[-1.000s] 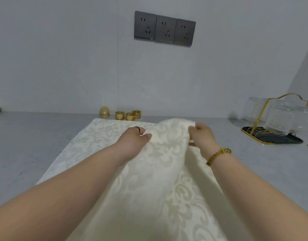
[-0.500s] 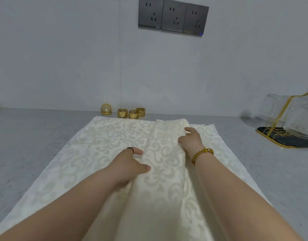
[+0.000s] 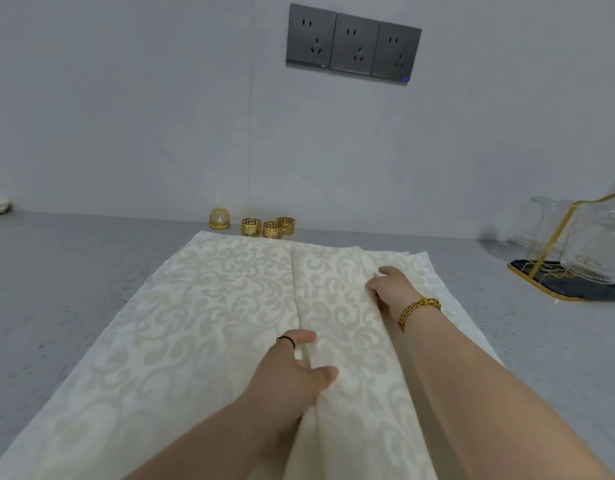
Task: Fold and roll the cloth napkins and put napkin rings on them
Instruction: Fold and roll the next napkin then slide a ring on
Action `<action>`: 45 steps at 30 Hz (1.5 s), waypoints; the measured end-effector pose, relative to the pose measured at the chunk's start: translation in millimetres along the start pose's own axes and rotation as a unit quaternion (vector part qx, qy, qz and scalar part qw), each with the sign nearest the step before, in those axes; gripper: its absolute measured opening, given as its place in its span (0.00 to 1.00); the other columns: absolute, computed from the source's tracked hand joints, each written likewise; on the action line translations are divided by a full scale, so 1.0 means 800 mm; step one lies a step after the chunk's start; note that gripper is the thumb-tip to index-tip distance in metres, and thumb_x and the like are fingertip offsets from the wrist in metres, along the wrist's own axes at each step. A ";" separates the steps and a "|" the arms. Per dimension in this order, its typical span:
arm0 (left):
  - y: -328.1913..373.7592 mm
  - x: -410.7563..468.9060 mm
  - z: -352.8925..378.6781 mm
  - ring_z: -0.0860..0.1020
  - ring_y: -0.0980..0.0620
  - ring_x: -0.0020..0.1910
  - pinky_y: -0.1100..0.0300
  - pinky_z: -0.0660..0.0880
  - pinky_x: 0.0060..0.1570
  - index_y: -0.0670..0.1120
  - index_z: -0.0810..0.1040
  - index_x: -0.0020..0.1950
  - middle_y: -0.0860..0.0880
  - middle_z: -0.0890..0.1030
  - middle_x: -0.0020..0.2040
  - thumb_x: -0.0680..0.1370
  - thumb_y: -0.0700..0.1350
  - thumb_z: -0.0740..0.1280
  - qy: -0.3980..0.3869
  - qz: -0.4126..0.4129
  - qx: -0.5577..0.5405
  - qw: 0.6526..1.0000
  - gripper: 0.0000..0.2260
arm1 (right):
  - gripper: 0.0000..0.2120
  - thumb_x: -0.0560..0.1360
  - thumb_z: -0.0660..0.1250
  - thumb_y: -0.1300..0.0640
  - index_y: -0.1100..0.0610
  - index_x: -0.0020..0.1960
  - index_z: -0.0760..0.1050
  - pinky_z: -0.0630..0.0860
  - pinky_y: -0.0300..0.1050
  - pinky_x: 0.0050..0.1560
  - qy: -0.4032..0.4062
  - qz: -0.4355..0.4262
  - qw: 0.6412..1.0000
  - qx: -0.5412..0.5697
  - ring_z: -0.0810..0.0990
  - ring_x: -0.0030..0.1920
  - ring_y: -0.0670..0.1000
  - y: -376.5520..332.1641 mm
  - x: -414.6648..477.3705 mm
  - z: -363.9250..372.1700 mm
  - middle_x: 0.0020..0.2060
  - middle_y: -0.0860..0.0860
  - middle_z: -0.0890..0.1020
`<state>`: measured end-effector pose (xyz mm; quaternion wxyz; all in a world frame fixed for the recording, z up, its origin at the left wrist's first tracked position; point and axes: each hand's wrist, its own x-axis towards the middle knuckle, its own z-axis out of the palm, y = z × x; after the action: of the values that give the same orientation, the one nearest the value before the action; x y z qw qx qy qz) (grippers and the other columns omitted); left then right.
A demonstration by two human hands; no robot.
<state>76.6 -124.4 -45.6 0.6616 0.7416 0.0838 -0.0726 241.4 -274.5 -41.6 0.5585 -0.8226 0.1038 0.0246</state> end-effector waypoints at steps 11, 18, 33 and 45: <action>-0.010 -0.012 0.010 0.76 0.54 0.42 0.61 0.73 0.44 0.48 0.59 0.73 0.55 0.73 0.42 0.79 0.46 0.61 0.034 0.024 -0.043 0.998 0.23 | 0.17 0.76 0.63 0.52 0.58 0.60 0.67 0.69 0.42 0.48 -0.093 -0.195 0.926 -0.310 0.74 0.49 0.51 -0.030 -0.115 0.032 0.52 0.51 0.72; -0.013 -0.016 -0.008 0.67 0.58 0.17 0.69 0.63 0.18 0.47 0.55 0.74 0.48 0.70 0.30 0.76 0.34 0.62 -0.002 -0.030 -0.049 0.998 0.30 | 0.25 0.72 0.67 0.52 0.60 0.63 0.62 0.70 0.46 0.54 -0.140 -0.129 0.874 -0.448 0.70 0.60 0.56 -0.021 -0.140 0.061 0.58 0.56 0.70; -0.009 -0.018 -0.013 0.74 0.53 0.35 0.66 0.71 0.33 0.47 0.68 0.67 0.52 0.72 0.39 0.74 0.33 0.65 0.078 0.047 0.013 0.996 0.23 | 0.15 0.72 0.60 0.68 0.57 0.30 0.62 0.60 0.34 0.16 0.075 -0.089 0.984 -0.138 0.63 0.25 0.50 0.006 -0.130 -0.069 0.26 0.52 0.65; -0.013 -0.075 -0.038 0.69 0.64 0.44 0.76 0.66 0.35 0.55 0.65 0.67 0.53 0.67 0.63 0.75 0.44 0.68 -0.051 0.078 0.293 0.952 0.23 | 0.38 0.74 0.67 0.57 0.58 0.74 0.45 0.71 0.38 0.20 -0.145 0.099 0.971 -0.164 0.75 0.19 0.48 0.067 -0.249 -0.147 0.24 0.55 0.79</action>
<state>15.8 -94.5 -39.2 0.4225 0.9022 -0.0328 -0.0797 27.2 -373.5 -15.4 0.4194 -0.8765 0.0969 0.2155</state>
